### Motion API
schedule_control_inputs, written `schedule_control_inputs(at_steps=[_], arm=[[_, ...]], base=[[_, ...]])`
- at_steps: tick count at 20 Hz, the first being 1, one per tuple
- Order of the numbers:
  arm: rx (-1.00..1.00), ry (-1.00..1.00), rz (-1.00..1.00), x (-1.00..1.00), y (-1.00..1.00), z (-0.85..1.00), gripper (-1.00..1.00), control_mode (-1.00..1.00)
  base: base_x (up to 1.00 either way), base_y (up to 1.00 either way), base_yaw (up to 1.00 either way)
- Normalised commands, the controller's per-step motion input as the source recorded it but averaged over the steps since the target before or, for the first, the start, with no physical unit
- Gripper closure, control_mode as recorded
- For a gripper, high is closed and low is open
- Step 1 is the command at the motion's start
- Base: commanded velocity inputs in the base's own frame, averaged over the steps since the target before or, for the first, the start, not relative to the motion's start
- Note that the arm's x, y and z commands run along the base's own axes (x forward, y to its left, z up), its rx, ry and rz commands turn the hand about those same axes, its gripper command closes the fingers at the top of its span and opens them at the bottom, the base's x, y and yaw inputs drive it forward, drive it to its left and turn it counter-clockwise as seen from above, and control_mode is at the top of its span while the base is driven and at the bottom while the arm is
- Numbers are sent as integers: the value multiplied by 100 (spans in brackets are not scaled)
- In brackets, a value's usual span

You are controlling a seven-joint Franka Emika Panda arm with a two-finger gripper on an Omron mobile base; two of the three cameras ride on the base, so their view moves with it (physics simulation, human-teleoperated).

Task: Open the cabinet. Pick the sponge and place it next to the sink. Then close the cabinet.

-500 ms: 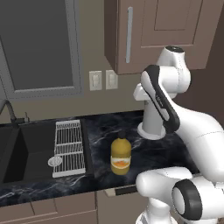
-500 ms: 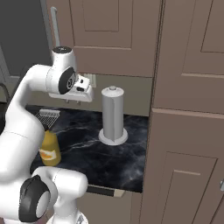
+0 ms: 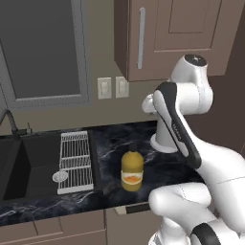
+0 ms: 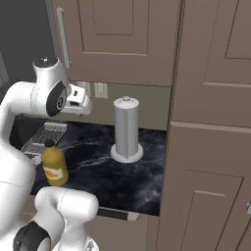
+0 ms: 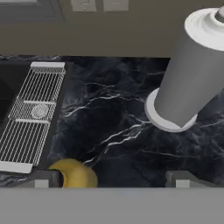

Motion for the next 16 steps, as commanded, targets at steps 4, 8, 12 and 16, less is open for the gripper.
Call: schedule_control_inputs(at_steps=[4,8,12,16], arm=[[0,-35,7,-33,58,33,-100,-100],[0,-41,2,-38,35,58,-100,-100],[0,-34,0,-32,6,77,-100,-100],[8,-27,-1,-34,0,63,-100,-100]], base=[[0,0,0],[0,0,0],[0,0,0],[0,0,0]])
